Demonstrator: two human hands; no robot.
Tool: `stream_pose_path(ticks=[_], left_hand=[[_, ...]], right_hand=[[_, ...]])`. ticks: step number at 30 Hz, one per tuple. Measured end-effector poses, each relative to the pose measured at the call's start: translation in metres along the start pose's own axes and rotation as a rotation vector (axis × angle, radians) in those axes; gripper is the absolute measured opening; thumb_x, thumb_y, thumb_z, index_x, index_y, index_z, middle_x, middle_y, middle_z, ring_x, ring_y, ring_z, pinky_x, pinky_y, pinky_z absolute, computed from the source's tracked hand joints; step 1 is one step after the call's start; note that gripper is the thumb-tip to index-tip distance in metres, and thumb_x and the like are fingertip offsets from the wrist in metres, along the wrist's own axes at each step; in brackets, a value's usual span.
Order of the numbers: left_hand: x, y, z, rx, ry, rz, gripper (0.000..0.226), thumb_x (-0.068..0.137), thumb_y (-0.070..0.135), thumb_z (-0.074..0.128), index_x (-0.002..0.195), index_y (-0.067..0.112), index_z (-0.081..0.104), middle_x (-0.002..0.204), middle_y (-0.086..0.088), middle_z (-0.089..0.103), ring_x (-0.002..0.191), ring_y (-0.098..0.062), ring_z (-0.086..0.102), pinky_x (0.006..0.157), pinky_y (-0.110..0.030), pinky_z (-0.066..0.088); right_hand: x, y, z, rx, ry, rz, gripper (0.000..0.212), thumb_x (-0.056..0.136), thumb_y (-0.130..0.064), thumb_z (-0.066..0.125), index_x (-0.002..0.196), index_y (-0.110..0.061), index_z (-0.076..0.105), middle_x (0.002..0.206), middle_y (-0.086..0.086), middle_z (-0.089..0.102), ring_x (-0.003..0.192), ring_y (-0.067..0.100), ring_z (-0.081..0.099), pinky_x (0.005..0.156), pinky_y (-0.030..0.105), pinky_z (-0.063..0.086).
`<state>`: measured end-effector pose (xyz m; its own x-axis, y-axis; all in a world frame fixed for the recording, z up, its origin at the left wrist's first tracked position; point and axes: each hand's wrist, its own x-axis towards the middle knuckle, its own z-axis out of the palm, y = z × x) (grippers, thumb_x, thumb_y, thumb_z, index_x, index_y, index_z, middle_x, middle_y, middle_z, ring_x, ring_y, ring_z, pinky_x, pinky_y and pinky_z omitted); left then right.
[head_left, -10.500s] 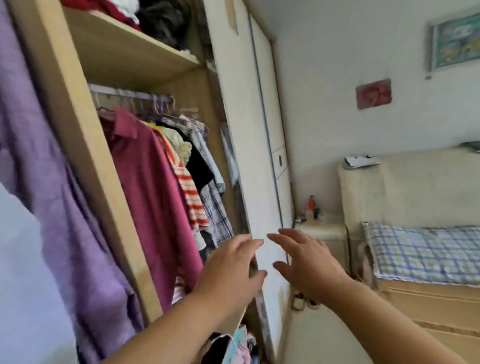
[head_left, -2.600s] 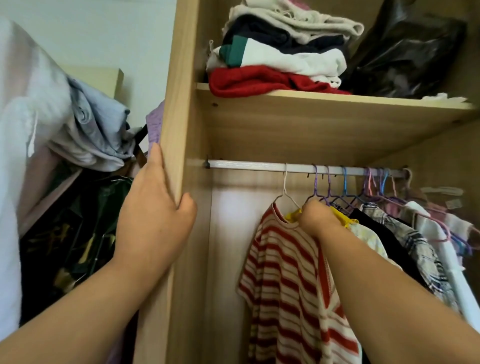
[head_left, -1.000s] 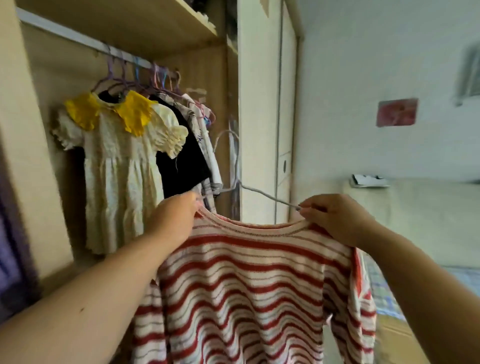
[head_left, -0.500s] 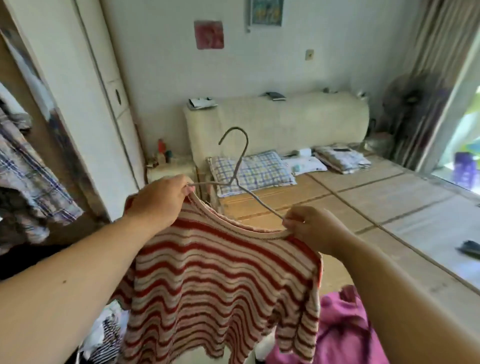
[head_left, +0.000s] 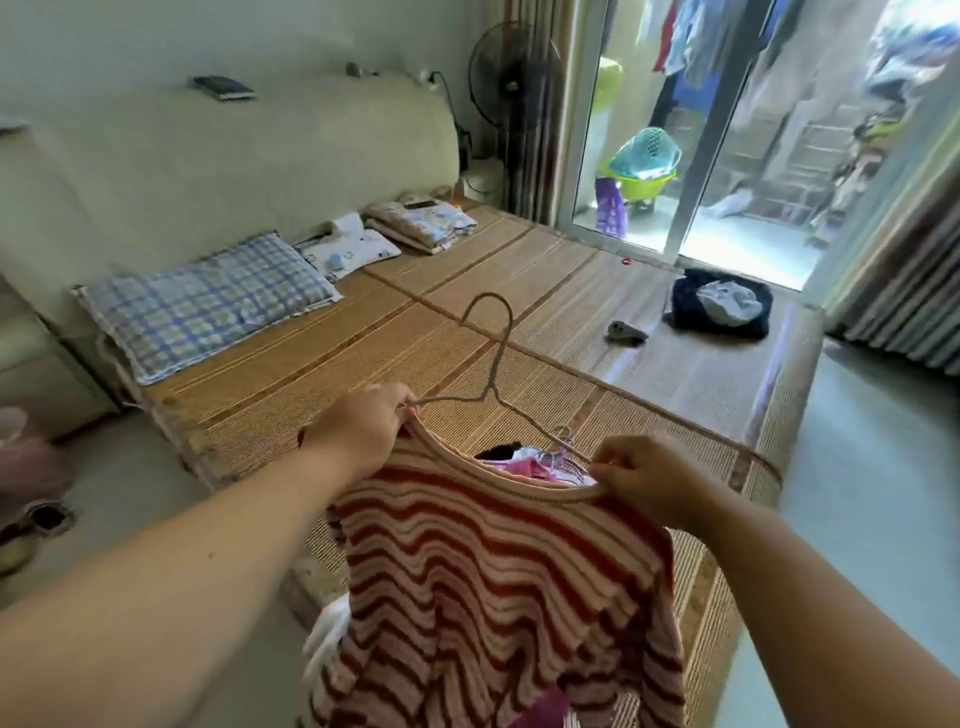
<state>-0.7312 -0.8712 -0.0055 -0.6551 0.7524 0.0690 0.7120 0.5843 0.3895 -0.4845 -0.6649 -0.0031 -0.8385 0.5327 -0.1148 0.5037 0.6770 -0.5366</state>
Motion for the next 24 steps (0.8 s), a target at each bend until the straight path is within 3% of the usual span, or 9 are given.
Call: stream_pose_path(ticks=[2, 5, 8, 13, 16, 18, 24], left_hand=[[0.025, 0.014, 0.030, 0.025, -0.085, -0.005, 0.018, 0.099, 0.031, 0.042, 0.101, 0.028, 0.059, 0.099, 0.001, 0.063, 0.089, -0.021, 0.055, 0.074, -0.035, 0.042], [0.062, 0.026, 0.078, 0.080, -0.226, -0.044, 0.019, 0.098, 0.031, 0.043, 0.103, 0.024, 0.059, 0.103, -0.002, 0.065, 0.095, -0.024, 0.057, 0.082, -0.035, 0.045], [0.085, 0.030, 0.123, 0.182, -0.365, -0.086, 0.016, 0.098, 0.032, 0.041, 0.091, 0.026, 0.055, 0.103, -0.002, 0.065, 0.097, -0.024, 0.057, 0.086, -0.036, 0.045], [0.100, 0.033, 0.198, 0.389, -0.435, -0.207, 0.025, 0.096, 0.027, 0.033, 0.101, 0.027, 0.057, 0.087, 0.005, 0.051, 0.099, -0.022, 0.046, 0.085, -0.038, 0.040], [0.115, 0.028, 0.239, 0.381, -0.552, -0.214, 0.028, 0.095, 0.020, 0.033, 0.110, 0.023, 0.056, 0.112, -0.003, 0.061, 0.108, -0.027, 0.054, 0.090, -0.042, 0.046], [0.127, 0.022, 0.258, 0.362, -0.603, -0.206, 0.028, 0.097, 0.019, 0.032, 0.113, 0.019, 0.056, 0.117, -0.007, 0.061, 0.109, -0.030, 0.056, 0.092, -0.043, 0.046], [0.154, 0.004, 0.293, 0.109, -0.540, -0.196, 0.034, 0.096, 0.026, 0.041, 0.129, 0.024, 0.049, 0.130, -0.004, 0.052, 0.119, -0.026, 0.050, 0.098, -0.038, 0.040]], right_hand=[[0.014, 0.034, 0.007, -0.019, -0.023, 0.058, 0.010, 0.083, -0.036, 0.063, 0.074, -0.034, 0.064, 0.072, -0.011, 0.064, 0.070, 0.008, 0.059, 0.068, 0.026, 0.049], [0.043, 0.085, 0.031, -0.049, -0.044, 0.143, 0.012, 0.087, -0.035, 0.058, 0.088, -0.028, 0.067, 0.080, -0.008, 0.065, 0.077, 0.014, 0.059, 0.070, 0.026, 0.048], [0.068, 0.123, 0.065, -0.072, -0.058, 0.220, 0.017, 0.090, -0.035, 0.052, 0.097, -0.029, 0.066, 0.090, -0.003, 0.066, 0.086, 0.019, 0.060, 0.071, 0.027, 0.045], [0.100, 0.172, 0.130, -0.052, -0.055, 0.395, 0.021, 0.093, -0.033, 0.044, 0.101, -0.027, 0.062, 0.102, 0.003, 0.065, 0.097, 0.026, 0.059, 0.072, 0.031, 0.043], [0.117, 0.202, 0.161, -0.055, -0.070, 0.463, 0.018, 0.092, -0.031, 0.042, 0.092, -0.024, 0.058, 0.096, 0.001, 0.066, 0.092, 0.025, 0.059, 0.061, 0.028, 0.034], [0.127, 0.217, 0.173, -0.058, -0.065, 0.494, 0.018, 0.092, -0.030, 0.041, 0.089, -0.022, 0.056, 0.093, 0.002, 0.065, 0.089, 0.026, 0.059, 0.060, 0.028, 0.033], [0.167, 0.242, 0.185, -0.011, -0.045, 0.520, 0.016, 0.093, -0.025, 0.043, 0.099, -0.022, 0.058, 0.087, 0.003, 0.062, 0.094, 0.029, 0.059, 0.073, 0.033, 0.044]])
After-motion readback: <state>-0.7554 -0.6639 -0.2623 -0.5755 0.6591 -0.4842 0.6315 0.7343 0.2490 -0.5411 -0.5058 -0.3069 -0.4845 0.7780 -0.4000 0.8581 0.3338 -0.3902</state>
